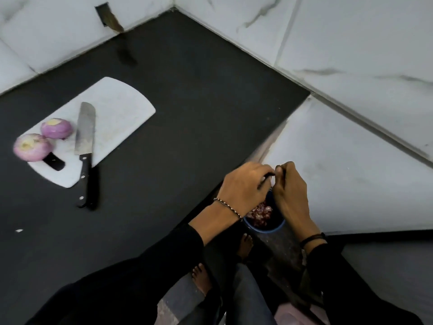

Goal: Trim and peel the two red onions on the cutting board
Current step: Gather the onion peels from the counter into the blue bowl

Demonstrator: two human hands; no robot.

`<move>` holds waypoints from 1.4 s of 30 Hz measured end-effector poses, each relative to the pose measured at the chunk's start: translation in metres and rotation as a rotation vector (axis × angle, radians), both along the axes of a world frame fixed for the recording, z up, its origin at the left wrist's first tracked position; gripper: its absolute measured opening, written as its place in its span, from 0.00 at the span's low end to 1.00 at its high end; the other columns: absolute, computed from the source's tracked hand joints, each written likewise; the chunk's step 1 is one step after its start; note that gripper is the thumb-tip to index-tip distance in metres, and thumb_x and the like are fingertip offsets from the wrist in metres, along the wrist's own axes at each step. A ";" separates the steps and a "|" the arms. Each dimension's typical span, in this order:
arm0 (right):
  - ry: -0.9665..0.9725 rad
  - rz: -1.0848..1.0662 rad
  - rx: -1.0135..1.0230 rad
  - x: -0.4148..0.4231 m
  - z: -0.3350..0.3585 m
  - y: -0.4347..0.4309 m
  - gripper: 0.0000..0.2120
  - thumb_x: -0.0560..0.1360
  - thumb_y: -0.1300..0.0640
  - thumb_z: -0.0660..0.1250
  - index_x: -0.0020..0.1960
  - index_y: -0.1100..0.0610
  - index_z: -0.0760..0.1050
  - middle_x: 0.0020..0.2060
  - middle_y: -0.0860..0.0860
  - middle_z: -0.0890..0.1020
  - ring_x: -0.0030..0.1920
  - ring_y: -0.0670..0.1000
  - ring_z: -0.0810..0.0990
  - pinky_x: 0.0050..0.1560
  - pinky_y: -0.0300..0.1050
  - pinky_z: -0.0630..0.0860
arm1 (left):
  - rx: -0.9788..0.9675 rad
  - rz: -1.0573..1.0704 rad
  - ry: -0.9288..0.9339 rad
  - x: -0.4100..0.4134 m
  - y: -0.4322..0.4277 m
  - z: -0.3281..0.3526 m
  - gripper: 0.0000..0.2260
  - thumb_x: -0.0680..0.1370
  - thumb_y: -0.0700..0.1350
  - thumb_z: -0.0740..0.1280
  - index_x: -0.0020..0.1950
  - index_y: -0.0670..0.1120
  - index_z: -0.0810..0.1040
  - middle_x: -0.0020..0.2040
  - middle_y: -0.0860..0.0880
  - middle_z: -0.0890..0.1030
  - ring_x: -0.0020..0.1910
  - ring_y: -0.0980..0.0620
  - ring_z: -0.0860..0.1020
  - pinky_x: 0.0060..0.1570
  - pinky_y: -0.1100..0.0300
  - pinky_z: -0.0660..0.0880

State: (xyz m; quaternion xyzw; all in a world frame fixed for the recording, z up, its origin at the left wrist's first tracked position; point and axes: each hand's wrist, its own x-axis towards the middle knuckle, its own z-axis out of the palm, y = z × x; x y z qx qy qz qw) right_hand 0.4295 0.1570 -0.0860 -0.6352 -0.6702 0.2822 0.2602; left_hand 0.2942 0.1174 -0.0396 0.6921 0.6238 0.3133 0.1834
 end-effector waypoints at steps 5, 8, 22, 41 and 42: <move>-0.124 0.001 -0.176 0.035 -0.043 0.020 0.15 0.86 0.52 0.53 0.45 0.59 0.64 0.36 0.57 0.76 0.37 0.59 0.73 0.36 0.49 0.62 | -0.253 -0.043 0.025 0.031 0.015 -0.039 0.09 0.79 0.42 0.64 0.56 0.45 0.81 0.52 0.47 0.83 0.52 0.46 0.79 0.47 0.48 0.78; -0.247 -0.007 -0.246 0.050 -0.069 0.035 0.16 0.86 0.51 0.55 0.49 0.62 0.70 0.42 0.65 0.81 0.42 0.65 0.78 0.38 0.49 0.65 | -0.443 0.016 -0.029 0.038 0.035 -0.070 0.09 0.79 0.40 0.64 0.58 0.43 0.81 0.53 0.43 0.83 0.50 0.44 0.81 0.49 0.48 0.79; -0.448 0.110 -0.416 0.099 -0.154 0.094 0.18 0.76 0.68 0.63 0.62 0.57 0.82 0.52 0.63 0.85 0.54 0.66 0.81 0.51 0.55 0.77 | -0.811 0.109 -0.028 0.071 0.109 -0.180 0.08 0.77 0.35 0.64 0.53 0.39 0.81 0.52 0.38 0.82 0.53 0.39 0.80 0.54 0.47 0.78; -0.340 0.069 -0.368 0.081 -0.138 0.093 0.10 0.76 0.63 0.66 0.57 0.59 0.79 0.52 0.60 0.83 0.52 0.63 0.81 0.44 0.50 0.75 | -0.806 0.085 -0.113 0.080 0.106 -0.160 0.11 0.78 0.39 0.67 0.60 0.41 0.78 0.56 0.41 0.82 0.56 0.43 0.80 0.58 0.52 0.76; -0.317 0.050 -0.346 0.078 -0.131 0.089 0.09 0.77 0.62 0.66 0.56 0.59 0.79 0.52 0.59 0.83 0.52 0.62 0.81 0.44 0.50 0.75 | -0.793 0.084 -0.126 0.080 0.103 -0.152 0.11 0.78 0.39 0.67 0.60 0.41 0.77 0.56 0.41 0.82 0.56 0.43 0.80 0.57 0.52 0.76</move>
